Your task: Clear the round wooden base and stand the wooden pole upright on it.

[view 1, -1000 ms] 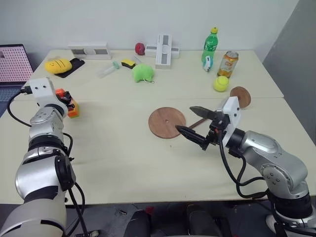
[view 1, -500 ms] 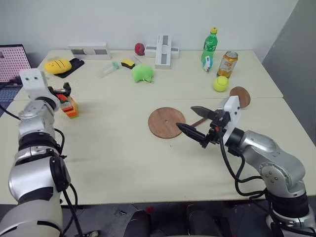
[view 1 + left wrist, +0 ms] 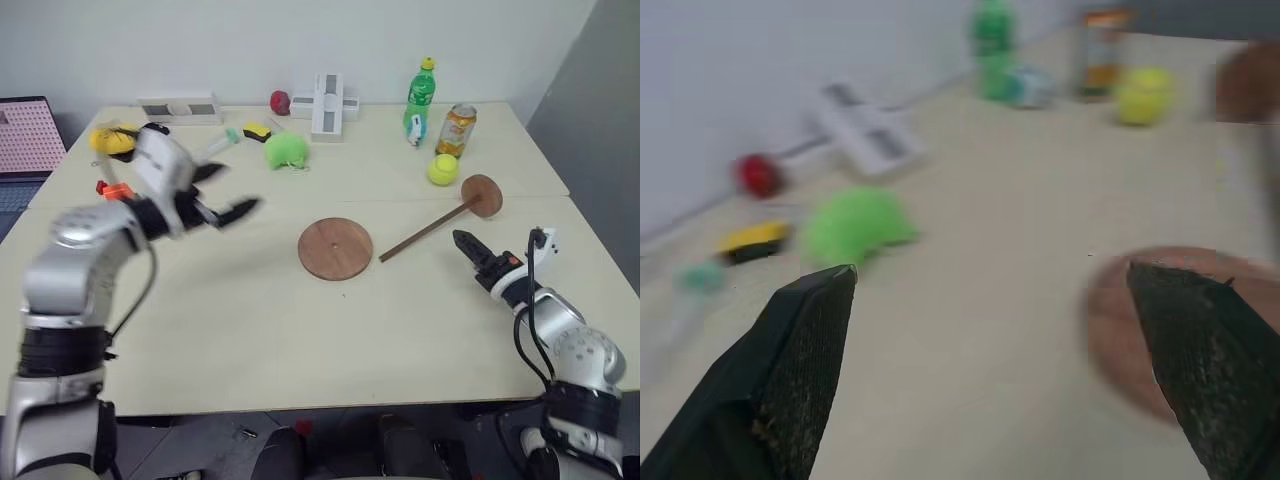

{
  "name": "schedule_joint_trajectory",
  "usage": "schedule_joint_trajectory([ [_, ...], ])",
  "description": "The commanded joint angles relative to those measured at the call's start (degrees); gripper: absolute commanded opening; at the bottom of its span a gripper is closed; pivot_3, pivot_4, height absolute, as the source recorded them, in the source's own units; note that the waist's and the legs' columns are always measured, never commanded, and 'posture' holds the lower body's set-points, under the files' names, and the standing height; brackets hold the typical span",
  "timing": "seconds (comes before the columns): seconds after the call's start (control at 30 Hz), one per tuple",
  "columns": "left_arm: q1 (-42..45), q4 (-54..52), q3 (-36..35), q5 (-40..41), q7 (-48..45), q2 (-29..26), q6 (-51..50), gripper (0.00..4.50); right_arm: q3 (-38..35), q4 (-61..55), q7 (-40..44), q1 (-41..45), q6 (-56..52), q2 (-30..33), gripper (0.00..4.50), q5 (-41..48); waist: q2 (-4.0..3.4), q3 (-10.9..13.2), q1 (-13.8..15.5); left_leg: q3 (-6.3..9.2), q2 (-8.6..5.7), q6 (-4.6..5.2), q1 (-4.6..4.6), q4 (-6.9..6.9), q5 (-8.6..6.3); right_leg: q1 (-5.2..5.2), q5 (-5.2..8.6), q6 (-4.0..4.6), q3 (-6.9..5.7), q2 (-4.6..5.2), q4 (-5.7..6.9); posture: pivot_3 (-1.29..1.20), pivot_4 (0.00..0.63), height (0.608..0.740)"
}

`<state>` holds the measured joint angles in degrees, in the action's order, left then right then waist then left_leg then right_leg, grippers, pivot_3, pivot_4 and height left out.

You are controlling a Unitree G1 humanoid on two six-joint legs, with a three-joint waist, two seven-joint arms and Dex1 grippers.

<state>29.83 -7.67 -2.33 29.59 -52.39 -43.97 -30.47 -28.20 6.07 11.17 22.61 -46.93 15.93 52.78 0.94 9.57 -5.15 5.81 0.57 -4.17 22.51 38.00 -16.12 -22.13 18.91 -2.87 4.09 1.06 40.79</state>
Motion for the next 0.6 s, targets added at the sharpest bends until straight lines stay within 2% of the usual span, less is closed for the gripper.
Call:
schedule_joint_trajectory([
  [0.03, 1.6, -6.6, 3.6, 3.3, -7.3, 0.3, -0.5, 4.49, -2.7, 15.7, 2.4, 10.0, 2.0, 3.0, 4.5, -0.2, -0.01, 0.0, -0.4, -0.03, 0.02, 0.01, 0.0, -0.01, 0.0, -0.04, 0.02, 0.04, 0.01, -0.02, 0.02, 0.0, 0.15, 0.74],
  [0.27, 3.6, -4.7, 7.7, 3.1, -10.8, 4.5, -0.1, 4.49, -3.6, 45.5, 11.7, 24.6, 7.7, 9.0, 4.5, -4.7, -0.13, 0.0, -0.5, -0.1, 0.01, 0.06, -0.01, -0.05, -0.01, 0.01, 0.04, 0.07, 0.01, -0.03, -0.08, 0.0, 0.15, 0.74],
  [0.43, 3.2, -4.5, 7.7, 2.8, -11.5, 5.3, 0.3, 4.49, -0.7, 55.6, 19.2, 29.6, 10.5, 10.3, 4.5, -10.0, -0.12, 0.0, -0.7, -0.1, 0.04, 0.06, 0.0, -0.01, -0.01, 0.03, 0.04, 0.07, 0.01, -0.03, -0.1, 0.0, 0.15, 0.74],
  [0.6, 2.8, -5.1, 7.5, 2.8, -11.4, 5.1, 0.3, 4.49, 0.3, 61.3, 22.2, 33.5, 14.7, 9.6, 4.5, -14.5, -0.12, 0.0, -1.2, -0.1, 0.04, 0.04, -0.01, -0.01, 0.0, 0.04, 0.04, 0.07, 0.02, -0.04, -0.09, 0.0, 0.15, 0.74],
])
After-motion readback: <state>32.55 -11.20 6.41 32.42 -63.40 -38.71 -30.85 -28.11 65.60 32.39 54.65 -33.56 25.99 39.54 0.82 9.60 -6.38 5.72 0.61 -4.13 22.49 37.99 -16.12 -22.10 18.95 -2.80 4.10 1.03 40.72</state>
